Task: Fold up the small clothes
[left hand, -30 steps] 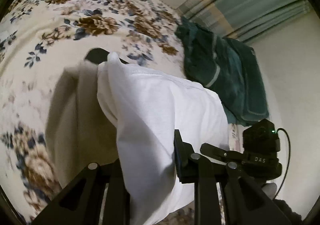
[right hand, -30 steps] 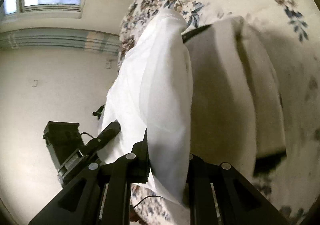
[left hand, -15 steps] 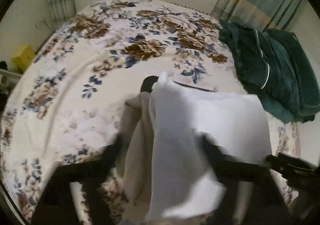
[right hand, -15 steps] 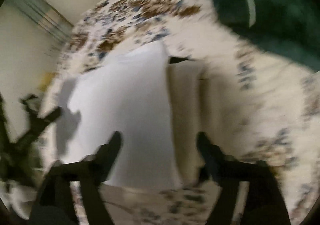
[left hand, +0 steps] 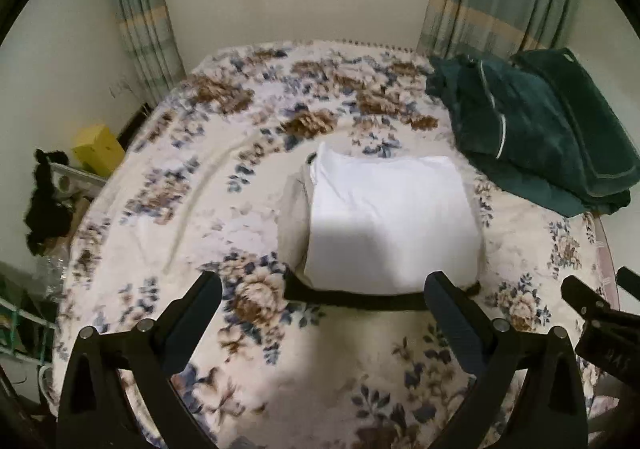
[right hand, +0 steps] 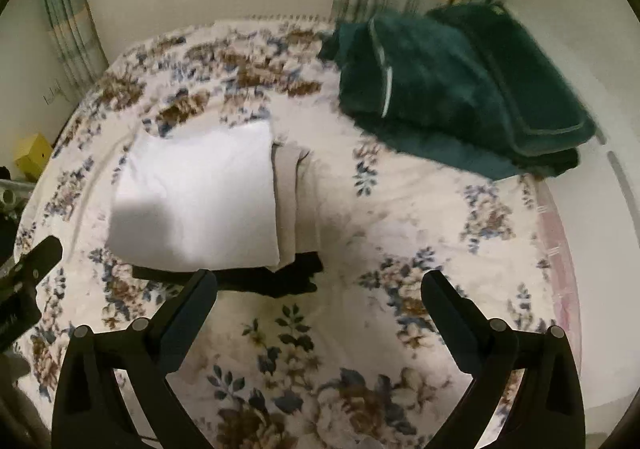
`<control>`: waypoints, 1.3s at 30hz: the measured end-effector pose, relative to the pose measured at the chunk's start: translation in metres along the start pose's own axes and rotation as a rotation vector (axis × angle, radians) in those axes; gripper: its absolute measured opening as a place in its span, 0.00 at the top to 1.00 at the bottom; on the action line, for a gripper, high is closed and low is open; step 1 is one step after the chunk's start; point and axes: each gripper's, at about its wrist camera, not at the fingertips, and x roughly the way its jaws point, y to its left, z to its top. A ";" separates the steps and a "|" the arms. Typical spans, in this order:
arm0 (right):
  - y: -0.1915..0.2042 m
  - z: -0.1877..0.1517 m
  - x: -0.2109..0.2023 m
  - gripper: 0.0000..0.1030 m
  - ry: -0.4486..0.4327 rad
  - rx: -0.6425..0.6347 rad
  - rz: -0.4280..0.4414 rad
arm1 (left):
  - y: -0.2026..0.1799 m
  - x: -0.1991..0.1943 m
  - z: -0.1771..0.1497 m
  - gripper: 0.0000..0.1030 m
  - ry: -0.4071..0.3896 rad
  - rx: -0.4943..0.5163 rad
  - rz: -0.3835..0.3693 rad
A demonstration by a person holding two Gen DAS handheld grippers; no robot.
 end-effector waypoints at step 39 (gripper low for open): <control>-0.086 -0.165 -0.480 0.00 -0.439 0.011 0.115 | -0.013 -0.371 -0.101 0.00 -0.356 0.017 0.009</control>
